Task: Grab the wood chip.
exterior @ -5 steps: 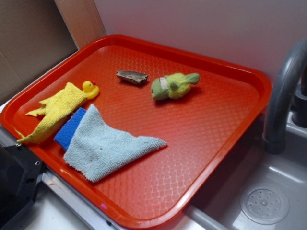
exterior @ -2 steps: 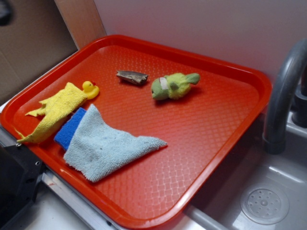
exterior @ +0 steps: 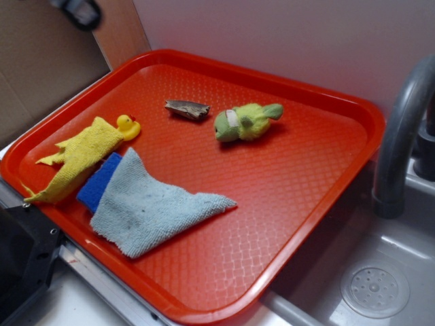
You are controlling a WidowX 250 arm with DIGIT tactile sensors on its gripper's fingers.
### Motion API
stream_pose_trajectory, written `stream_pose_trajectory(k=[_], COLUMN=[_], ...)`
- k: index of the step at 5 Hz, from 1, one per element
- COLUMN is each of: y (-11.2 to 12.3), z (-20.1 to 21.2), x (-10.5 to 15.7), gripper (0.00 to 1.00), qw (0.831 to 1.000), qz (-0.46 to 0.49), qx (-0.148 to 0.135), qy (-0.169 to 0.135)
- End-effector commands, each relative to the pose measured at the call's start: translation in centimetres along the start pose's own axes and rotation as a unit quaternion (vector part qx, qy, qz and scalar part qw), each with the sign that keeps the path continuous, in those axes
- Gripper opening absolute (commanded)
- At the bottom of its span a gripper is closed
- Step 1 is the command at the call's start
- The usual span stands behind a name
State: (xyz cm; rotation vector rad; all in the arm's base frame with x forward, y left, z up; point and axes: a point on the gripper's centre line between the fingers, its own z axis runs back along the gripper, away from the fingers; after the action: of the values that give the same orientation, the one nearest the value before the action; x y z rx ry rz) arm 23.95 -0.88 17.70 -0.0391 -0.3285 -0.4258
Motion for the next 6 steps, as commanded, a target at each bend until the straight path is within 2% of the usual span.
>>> stream_pose_trajectory(k=[1, 5, 6], y=[-2.3, -2.3, -1.5], z=[5.0, 5.0, -0.4], x=[-0.4, -0.4, 2.7], gripper=[1.00, 1.00, 1.00], qw=[0.998, 0.998, 0.999], qz=[0.057, 0.057, -0.039], qx=[-0.023, -0.023, 0.026], qy=[-0.016, -0.016, 0.024])
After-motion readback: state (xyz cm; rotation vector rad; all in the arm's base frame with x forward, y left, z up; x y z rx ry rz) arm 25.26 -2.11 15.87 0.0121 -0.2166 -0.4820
